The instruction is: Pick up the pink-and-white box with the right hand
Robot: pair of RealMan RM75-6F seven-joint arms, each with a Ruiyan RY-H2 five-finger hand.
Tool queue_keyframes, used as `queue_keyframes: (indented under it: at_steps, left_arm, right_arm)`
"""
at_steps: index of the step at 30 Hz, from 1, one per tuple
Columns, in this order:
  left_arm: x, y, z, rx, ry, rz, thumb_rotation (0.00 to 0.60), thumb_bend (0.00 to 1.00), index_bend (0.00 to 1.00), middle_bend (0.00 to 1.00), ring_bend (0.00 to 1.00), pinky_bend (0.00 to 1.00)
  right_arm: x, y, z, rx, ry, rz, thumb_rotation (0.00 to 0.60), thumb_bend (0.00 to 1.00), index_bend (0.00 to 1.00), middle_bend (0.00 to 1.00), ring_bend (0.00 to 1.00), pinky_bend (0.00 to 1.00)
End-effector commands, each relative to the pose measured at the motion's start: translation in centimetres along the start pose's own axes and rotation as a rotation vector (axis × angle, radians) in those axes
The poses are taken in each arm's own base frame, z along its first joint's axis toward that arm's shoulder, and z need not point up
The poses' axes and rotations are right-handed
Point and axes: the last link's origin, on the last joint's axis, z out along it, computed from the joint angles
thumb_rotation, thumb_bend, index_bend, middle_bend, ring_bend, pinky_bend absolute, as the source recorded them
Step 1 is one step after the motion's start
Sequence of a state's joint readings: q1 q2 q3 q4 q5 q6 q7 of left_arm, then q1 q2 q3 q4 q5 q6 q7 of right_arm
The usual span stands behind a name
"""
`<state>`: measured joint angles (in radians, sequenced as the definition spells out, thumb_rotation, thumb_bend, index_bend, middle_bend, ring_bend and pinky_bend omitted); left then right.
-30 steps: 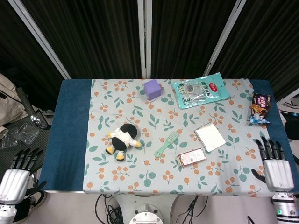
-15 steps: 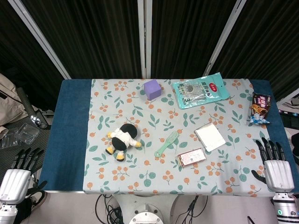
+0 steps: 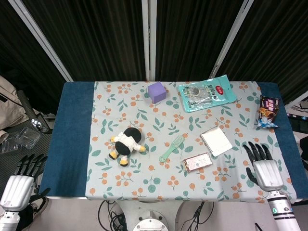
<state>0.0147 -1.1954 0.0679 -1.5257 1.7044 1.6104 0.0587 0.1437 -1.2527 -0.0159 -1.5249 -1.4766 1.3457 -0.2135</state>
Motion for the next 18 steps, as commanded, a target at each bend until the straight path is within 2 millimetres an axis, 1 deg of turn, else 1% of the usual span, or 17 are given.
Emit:
queue_keyframes:
  at_steps: [1, 3, 5, 12, 18]
  left_arm:
    - [-0.1, 0.1, -0.1, 0.0, -0.005, 0.0, 0.6, 0.11, 0.1, 0.06, 0.0, 0.06]
    - [-0.2, 0.1, -0.1, -0.002, -0.009, 0.001, 0.6, 0.11, 0.1, 0.06, 0.0, 0.06]
    - [-0.3, 0.2, -0.1, -0.002, -0.011, 0.001, 0.6, 0.11, 0.1, 0.06, 0.0, 0.06]
    - [-0.4, 0.2, -0.1, -0.001, -0.016, 0.003, 0.6, 0.11, 0.1, 0.06, 0.0, 0.06]
    - [-0.5, 0.1, 0.0, 0.003, -0.018, 0.001, 0.6, 0.11, 0.1, 0.06, 0.0, 0.06]
  right_arm:
    - [-0.6, -2.3, 1.5, 0.084, -0.052, 0.002, 0.6, 0.77, 0.0, 0.11, 0.0, 0.0]
    - [-1.0, -3.4, 2.0, 0.117, -0.08, 0.018, 0.6, 0.88, 0.0, 0.16, 0.0, 0.0]
    - [-1.3, -4.0, 2.6, 0.139, -0.092, 0.018, 0.6, 0.93, 0.0, 0.19, 0.0, 0.0]
    - [-2.6, -5.7, 4.1, 0.187, -0.122, 0.008, 0.6, 0.93, 0.0, 0.25, 0.0, 0.0]
    - [-3.2, -6.5, 4.9, 0.197, -0.132, -0.004, 0.6, 0.93, 0.0, 0.29, 0.0, 0.0]
